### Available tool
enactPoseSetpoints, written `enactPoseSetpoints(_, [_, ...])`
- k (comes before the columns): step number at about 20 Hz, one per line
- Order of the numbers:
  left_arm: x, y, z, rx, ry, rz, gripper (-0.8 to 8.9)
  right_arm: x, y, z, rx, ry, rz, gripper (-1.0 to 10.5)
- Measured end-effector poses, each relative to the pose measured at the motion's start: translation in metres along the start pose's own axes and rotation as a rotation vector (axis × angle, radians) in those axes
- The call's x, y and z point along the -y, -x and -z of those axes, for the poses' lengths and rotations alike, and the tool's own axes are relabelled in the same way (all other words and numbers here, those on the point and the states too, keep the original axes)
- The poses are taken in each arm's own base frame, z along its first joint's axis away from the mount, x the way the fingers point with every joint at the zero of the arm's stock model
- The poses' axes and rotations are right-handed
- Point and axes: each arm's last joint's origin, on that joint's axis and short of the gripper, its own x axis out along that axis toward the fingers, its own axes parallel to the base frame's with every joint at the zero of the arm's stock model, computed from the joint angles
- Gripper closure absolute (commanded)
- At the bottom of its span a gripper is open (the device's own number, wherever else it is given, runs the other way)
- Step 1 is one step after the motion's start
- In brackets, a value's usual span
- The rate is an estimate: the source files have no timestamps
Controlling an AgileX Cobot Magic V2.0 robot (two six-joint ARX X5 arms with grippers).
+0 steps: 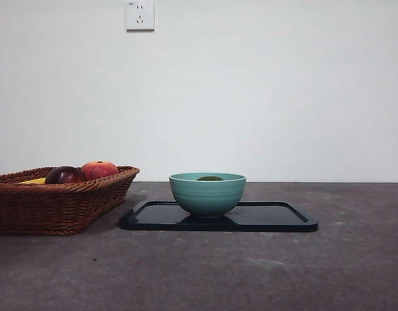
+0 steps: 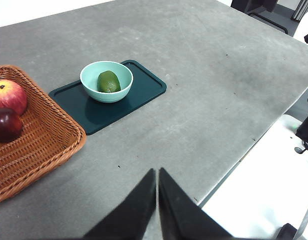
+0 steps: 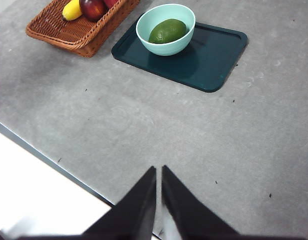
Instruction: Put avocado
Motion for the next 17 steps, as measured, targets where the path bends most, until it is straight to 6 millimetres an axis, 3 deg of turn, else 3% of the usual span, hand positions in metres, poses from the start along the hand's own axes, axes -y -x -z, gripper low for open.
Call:
enactPoseSetpoints(11, [0.0000, 0.0000, 0.0000, 0.001, 0.002, -0.005, 8.07, 0.0000, 0.0000, 0.0000, 0.000, 0.000, 0.000, 9.4])
enactPoseSetpoints(17, [-0.0016, 0.0004, 0.0000, 0.034, 0.144, -0.306, 8.07, 0.0000, 0.0000, 0.0000, 0.000, 0.000, 0.000, 9.4])
